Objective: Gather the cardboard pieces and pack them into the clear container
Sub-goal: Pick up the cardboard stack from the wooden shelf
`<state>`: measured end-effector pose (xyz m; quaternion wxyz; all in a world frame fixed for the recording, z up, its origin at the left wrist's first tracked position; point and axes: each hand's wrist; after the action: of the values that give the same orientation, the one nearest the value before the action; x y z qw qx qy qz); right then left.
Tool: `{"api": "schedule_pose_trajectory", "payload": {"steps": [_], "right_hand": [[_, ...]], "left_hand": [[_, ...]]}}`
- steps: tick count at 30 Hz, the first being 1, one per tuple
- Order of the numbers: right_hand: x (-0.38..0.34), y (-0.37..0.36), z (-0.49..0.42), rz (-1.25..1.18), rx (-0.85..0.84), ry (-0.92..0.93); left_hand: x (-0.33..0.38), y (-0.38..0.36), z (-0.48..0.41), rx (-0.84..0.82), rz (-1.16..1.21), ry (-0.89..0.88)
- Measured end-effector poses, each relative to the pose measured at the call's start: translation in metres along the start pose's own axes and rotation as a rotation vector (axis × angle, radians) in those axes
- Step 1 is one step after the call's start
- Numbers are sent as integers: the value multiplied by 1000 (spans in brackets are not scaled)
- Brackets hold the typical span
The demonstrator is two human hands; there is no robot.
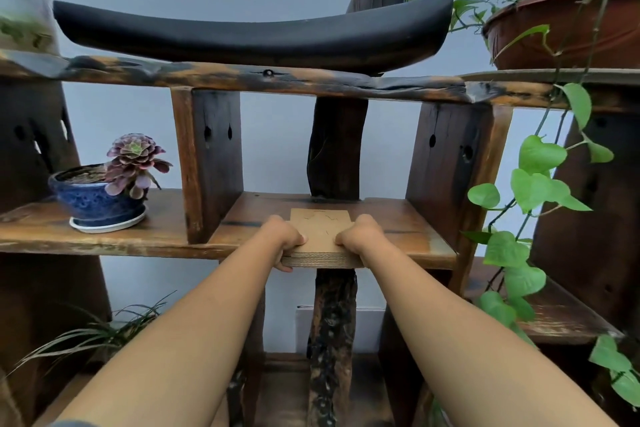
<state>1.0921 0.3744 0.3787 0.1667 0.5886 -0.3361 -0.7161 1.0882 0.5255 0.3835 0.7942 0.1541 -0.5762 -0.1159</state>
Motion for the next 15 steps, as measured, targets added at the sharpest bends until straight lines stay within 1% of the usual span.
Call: {"api": "schedule_pose_trajectory", "payload": {"steps": [3,6,10,15], "right_hand": [[10,-1,11,-104,5,5],[23,0,26,-220,-23,-39],[56,8,59,-483,-137,-135],[124,22,118,-651,-123,-145]], "left_hand": [[-9,6,12,-20,68,-55],[-20,11,25,-76,116,-74],[-35,7,45,-230,138,-81],[-62,-26,72,-430,104,-79]]}}
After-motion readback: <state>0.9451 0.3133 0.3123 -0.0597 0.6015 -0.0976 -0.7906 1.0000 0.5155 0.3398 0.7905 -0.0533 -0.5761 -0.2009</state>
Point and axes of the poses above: each hand's wrist, its own z-axis away from the middle knuckle, its own y-axis out of the back of the hand, x = y × z, and after that the axes turned 1 degree about -y, right-handed
